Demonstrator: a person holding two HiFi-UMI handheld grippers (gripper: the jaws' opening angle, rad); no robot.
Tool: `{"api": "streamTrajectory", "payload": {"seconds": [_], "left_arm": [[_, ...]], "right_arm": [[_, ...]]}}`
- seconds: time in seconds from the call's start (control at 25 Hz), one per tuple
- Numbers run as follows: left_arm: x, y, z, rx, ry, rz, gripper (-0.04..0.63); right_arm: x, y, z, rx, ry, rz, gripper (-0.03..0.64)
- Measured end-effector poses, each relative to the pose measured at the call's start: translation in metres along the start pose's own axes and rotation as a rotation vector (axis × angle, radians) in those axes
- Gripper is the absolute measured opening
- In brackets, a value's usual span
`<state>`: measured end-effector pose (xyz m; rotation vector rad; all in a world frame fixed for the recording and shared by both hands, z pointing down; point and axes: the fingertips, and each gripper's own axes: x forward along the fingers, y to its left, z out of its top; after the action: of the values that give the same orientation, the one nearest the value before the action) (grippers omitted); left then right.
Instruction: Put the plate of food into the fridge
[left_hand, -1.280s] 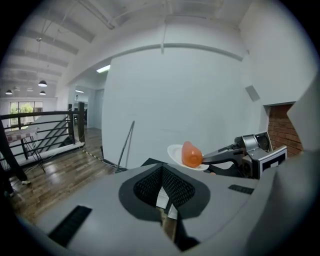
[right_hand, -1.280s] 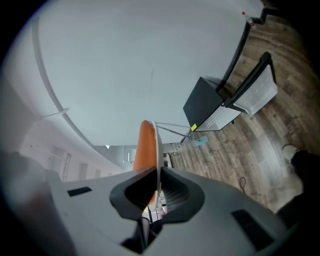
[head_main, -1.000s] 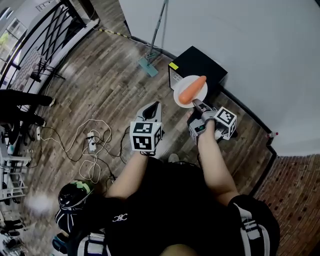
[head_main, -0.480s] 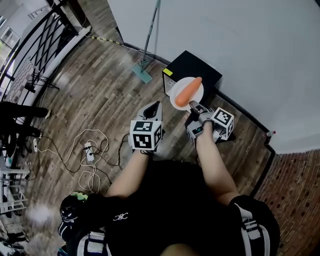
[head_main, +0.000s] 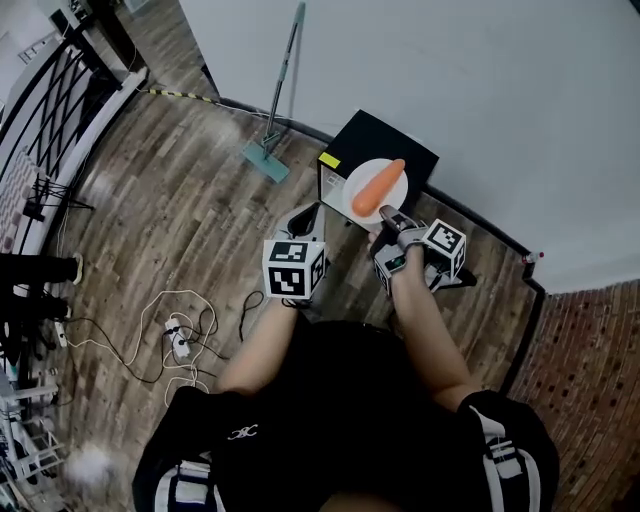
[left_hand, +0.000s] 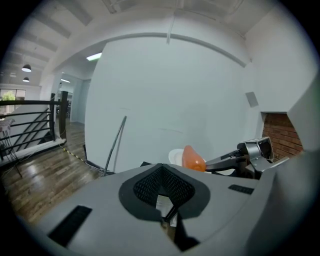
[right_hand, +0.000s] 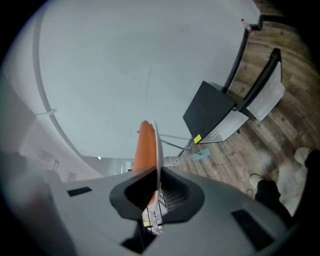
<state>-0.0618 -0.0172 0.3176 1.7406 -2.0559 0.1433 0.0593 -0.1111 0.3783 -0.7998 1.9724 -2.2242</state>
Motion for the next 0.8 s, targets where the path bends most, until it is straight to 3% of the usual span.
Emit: {"api": "streamTrajectory", "payload": {"seconds": [0.16, 0.44, 0.8], "left_arm": [[0.022, 0.055, 0.017, 0.023, 0.028, -0.046, -0.002], [0.064, 0.126, 0.014, 0.074, 0.129, -0.143, -0.002], [0.113, 0.111, -0.041, 0.106, 0.265, -0.292, -0.002]], "right_arm": [[0.041, 0.004, -0.014, 0.02, -0.063, 0.015, 0.029], [0.076, -0.017, -0.045, 0.081, -0.211, -0.061, 0.029], [0.074, -0.097, -0.046, 0.134, -0.328, -0.14, 0.029]]}}
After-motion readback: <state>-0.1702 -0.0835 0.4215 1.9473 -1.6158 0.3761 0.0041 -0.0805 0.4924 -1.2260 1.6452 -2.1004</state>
